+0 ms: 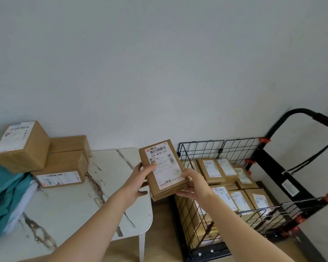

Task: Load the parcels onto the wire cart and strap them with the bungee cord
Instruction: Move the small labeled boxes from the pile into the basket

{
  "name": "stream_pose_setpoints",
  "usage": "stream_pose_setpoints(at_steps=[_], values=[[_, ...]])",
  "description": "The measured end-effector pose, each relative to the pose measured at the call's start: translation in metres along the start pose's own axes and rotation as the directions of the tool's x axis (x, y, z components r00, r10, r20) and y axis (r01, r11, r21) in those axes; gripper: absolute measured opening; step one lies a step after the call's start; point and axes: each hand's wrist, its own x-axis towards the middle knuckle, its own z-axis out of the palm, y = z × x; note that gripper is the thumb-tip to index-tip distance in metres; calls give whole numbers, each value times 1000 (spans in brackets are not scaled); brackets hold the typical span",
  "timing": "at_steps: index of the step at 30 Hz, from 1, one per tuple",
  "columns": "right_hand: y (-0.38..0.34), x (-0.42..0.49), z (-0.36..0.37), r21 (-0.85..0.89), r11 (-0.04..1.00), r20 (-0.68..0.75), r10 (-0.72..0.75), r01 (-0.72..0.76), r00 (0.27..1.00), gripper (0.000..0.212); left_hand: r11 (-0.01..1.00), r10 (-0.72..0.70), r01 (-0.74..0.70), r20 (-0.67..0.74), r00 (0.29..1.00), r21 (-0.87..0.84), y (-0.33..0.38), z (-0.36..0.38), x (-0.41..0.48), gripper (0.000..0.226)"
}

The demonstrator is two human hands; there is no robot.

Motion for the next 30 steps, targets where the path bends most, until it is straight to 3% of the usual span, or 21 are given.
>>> stream_pose_setpoints(at_steps=[7, 10, 15, 21, 24, 30], values=[[-9, 7, -131, 54, 999, -56, 8, -5, 998, 20, 999, -1, -1, 50, 999, 35, -2, 134, 22, 39], [-17, 12, -189, 64, 998, -80, 27, -22, 996, 29, 999, -1, -3, 87, 996, 40, -6, 192, 35, 28], [-21, 29, -272, 93, 993, -100, 78, -68, 992, 28, 996, -28, 18, 110, 994, 87, -12, 268, 56, 36], [-24, 59, -324, 98, 992, -136, 93, -80, 986, 18, 988, -78, 63, 106, 991, 139, -5, 322, 89, 33], [-31, 79, -339, 129, 990, -142, 81, -62, 986, 24, 983, -79, 56, 127, 989, 174, 2, 339, 119, 29], [-59, 120, -366, 83, 993, -222, 105, -88, 969, 36, 967, -142, 94, 192, 971, 238, 18, 375, 177, 59]])
